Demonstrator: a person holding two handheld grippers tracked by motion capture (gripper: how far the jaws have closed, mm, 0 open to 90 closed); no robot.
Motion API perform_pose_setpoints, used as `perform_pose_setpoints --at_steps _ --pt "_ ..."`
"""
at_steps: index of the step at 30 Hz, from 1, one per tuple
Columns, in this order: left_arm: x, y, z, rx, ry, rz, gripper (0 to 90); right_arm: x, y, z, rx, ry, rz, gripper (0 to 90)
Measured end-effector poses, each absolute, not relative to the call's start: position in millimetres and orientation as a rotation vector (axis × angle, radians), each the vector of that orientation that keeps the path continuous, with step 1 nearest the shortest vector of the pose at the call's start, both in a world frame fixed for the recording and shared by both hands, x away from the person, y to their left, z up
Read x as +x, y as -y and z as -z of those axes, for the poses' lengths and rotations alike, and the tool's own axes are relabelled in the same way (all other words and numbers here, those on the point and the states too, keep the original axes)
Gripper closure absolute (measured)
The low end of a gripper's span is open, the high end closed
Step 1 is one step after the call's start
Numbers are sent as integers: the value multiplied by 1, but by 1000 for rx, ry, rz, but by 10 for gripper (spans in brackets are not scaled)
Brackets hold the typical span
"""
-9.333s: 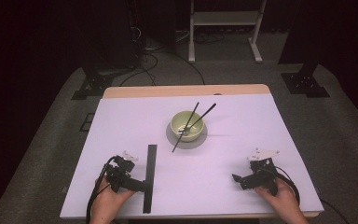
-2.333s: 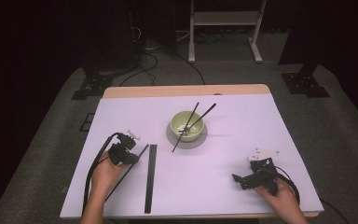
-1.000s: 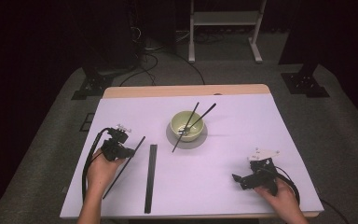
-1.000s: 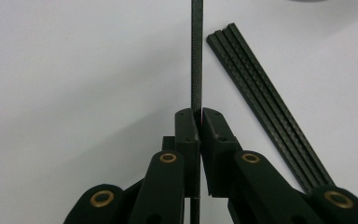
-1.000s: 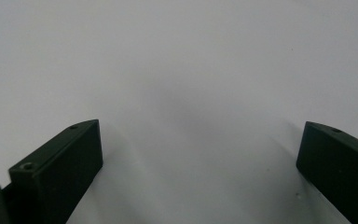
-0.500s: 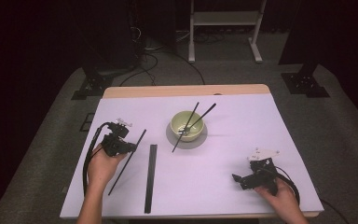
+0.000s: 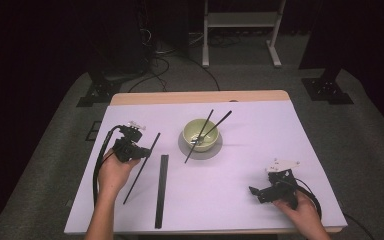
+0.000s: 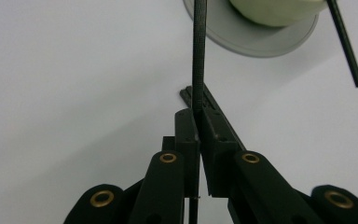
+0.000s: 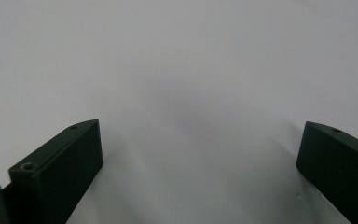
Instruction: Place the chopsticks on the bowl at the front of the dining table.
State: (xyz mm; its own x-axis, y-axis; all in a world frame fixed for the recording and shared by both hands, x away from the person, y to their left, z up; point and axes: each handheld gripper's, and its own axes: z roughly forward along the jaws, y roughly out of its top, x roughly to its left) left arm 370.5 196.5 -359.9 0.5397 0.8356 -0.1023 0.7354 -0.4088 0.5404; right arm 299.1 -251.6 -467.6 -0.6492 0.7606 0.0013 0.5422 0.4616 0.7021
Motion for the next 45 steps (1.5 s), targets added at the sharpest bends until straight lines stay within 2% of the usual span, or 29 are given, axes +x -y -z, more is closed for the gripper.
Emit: perform_pose_setpoints --at_steps 45 --pt "419 -142 330 2238 -1186 -199 857 299 252 468 1109 -2401 -986 0"
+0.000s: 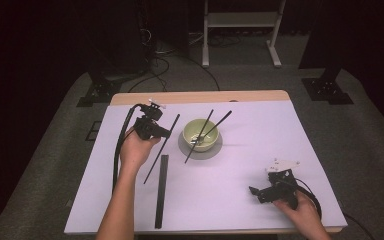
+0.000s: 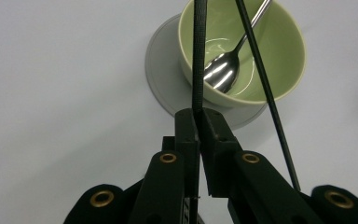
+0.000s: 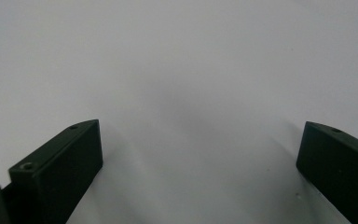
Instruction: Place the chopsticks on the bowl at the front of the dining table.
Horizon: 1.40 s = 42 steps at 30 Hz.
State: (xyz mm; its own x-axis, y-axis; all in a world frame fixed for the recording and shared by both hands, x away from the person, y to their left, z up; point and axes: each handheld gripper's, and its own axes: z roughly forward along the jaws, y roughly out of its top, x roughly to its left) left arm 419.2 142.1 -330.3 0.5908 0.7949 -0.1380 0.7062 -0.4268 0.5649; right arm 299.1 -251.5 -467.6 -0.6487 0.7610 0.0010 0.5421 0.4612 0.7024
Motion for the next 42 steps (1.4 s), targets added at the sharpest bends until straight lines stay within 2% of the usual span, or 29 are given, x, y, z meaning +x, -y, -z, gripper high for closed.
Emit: perform_pose_setpoints --at_steps 30,42 --pt "465 -90 319 2271 -1161 -157 857 299 252 468 1109 -2401 -988 0" --pt "486 -74 330 2285 -1181 -124 857 299 252 468 1110 -2402 -988 0"
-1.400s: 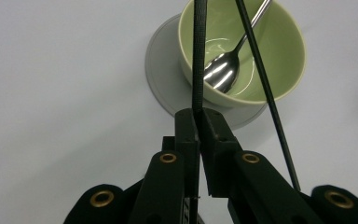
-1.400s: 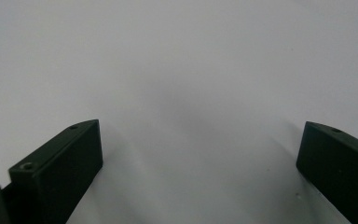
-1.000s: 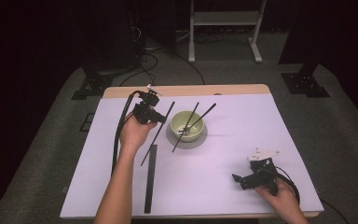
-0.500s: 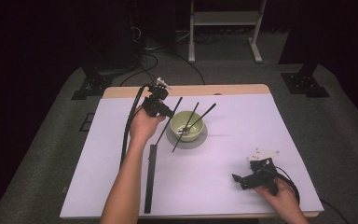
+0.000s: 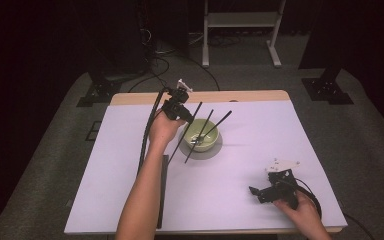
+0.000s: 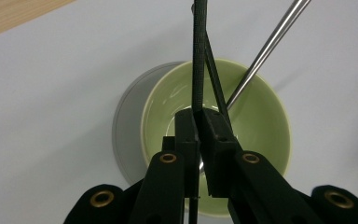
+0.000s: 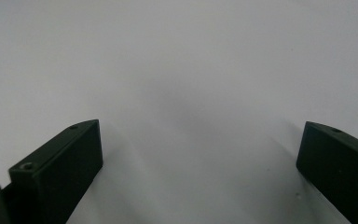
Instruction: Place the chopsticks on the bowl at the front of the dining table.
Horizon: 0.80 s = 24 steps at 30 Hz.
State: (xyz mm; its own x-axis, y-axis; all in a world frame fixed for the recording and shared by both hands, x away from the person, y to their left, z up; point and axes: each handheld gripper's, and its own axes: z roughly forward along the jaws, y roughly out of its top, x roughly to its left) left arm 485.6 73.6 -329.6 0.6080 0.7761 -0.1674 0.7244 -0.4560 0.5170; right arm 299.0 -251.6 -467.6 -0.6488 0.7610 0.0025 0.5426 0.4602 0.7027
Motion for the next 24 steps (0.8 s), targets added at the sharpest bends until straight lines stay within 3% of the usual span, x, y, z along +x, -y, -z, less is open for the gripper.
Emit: perform_pose_setpoints --at_steps 24 --pt "510 -52 346 2304 -1212 -66 857 299 252 468 1110 -2400 -989 0"
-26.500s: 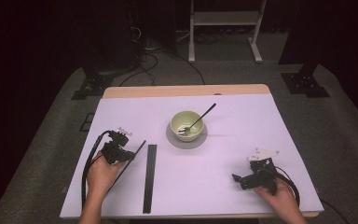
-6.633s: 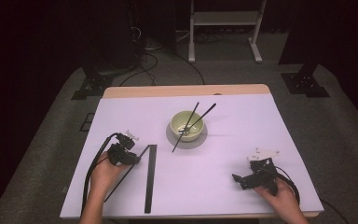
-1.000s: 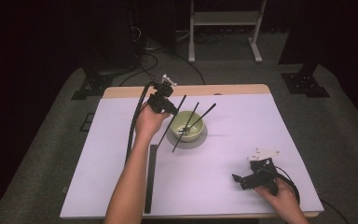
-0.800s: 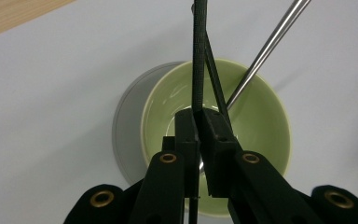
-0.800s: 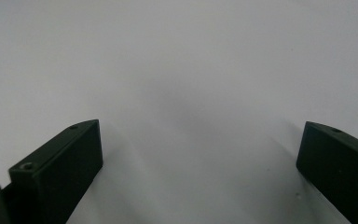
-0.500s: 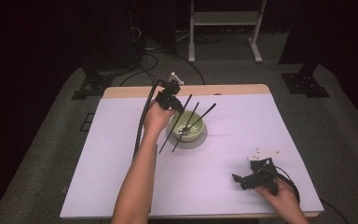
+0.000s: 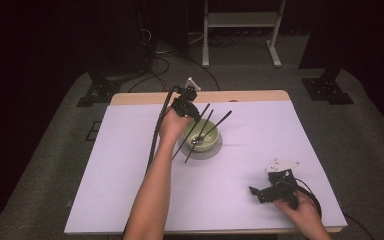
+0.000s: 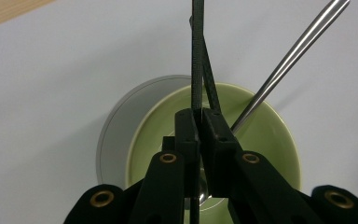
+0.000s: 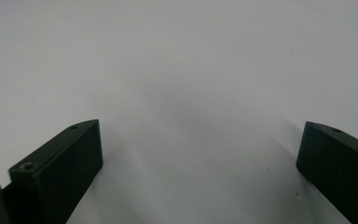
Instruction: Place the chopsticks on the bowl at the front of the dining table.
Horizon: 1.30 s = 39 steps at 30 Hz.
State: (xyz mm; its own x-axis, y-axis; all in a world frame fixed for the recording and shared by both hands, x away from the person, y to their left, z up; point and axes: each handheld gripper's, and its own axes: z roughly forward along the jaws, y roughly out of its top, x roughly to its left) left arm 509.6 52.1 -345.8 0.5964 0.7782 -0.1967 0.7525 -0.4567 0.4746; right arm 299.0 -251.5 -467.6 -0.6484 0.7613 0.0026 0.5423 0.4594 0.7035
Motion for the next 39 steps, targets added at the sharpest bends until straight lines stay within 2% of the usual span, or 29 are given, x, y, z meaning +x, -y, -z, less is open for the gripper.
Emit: perform_pose_setpoints --at_steps 35,39 --pt "518 -49 359 2291 -1267 -48 851 299 252 468 1108 -2401 -989 0" --pt "518 -50 358 2291 -1264 -49 804 299 252 468 1108 -2400 -988 0"
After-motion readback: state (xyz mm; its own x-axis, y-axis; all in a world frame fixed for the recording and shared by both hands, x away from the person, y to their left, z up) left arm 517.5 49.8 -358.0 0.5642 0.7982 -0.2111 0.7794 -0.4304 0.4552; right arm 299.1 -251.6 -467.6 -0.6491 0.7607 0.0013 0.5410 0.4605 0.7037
